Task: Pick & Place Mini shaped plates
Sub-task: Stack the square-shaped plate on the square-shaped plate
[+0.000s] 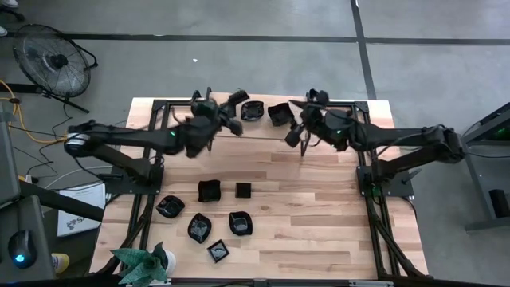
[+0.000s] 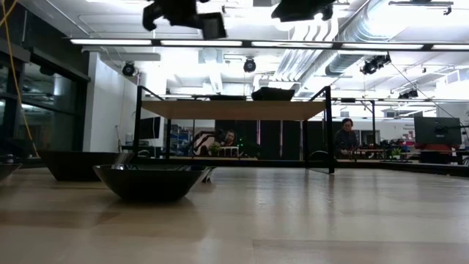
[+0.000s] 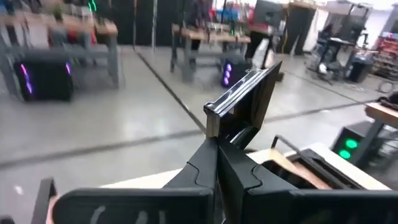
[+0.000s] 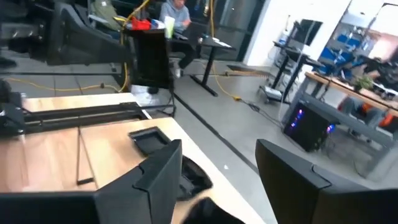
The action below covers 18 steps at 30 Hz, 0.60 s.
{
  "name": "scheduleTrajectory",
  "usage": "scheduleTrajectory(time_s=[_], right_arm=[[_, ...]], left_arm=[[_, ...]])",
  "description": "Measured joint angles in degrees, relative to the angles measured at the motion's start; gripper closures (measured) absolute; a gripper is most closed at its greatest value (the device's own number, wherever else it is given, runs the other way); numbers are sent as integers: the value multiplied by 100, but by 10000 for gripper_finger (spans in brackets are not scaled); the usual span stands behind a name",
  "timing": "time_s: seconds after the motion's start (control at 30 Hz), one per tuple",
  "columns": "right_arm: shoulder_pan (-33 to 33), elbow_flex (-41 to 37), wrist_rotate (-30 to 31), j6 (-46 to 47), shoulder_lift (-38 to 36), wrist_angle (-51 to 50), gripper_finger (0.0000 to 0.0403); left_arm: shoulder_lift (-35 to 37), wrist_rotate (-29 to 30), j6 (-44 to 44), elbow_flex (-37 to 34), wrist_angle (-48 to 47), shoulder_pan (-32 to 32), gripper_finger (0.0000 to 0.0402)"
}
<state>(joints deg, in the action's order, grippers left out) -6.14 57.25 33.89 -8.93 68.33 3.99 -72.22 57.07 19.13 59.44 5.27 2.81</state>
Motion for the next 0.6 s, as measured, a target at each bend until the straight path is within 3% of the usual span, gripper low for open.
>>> scheduleTrajectory(time_s=[0.3,0.43,0.6], right_arm=[[-415,0,-33,313,-672,-862,205],[-556,2,-46,271,-799,-976,206],[-765,2,-455,429,-819,-1058,206]], left_arm=[[1004,-2749,2449,0,-2581,1654,401],[1038,-4222,2851,0,-2961,2446,401],[891,-5583,3256,0,-3146,3222,401]])
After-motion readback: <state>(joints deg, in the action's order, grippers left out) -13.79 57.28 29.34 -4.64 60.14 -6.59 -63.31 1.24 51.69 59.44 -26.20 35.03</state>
